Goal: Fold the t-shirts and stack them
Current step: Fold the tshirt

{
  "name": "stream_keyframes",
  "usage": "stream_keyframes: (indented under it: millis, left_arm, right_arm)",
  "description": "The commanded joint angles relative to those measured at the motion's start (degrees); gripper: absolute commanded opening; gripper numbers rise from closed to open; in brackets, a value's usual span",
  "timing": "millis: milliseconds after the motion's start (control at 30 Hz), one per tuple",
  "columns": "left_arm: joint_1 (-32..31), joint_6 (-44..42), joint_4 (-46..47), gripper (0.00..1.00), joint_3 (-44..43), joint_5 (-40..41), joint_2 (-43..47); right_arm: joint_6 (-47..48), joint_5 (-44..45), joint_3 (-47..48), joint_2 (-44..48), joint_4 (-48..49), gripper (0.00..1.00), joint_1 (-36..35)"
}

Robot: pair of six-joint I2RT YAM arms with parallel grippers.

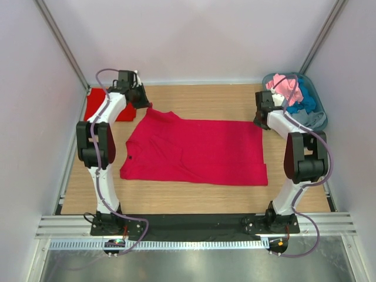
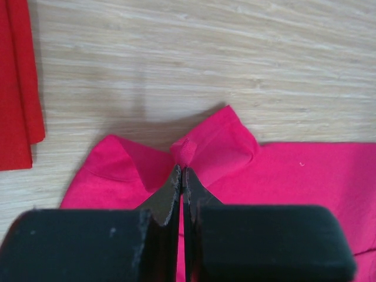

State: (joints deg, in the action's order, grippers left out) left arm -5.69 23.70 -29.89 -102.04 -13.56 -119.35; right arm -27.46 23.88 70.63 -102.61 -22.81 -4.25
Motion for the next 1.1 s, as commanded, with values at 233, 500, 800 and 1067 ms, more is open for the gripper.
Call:
stream_keyframes:
  millis: [233,500,800,1067]
  left_arm:
    - [0.51,-2.52,1.94,0.00,3.86,-1.20,4.39]
    - [0.51,-2.61,2.82,0.00,5.62,-2.26,6.23]
    - [0.51,-2.96,3.52,0.00,7.65,-1.82,7.03]
    - [0.60,-3.05,3.44,0.00,6.50,-2.08,6.06]
  right_arm:
    - [-13.22,6.61,17.60,-10.49,-12.77,0.36,0.21]
    - [-20.61,10.75,33.33,-21.66,-28.42,0.38,-0.23]
    - [-22.37,14.97,36.07,-25.80,-29.93,0.41,-0.93]
    - [-20.70,14.70,34.75,-25.80,-25.27,0.43,-1.02]
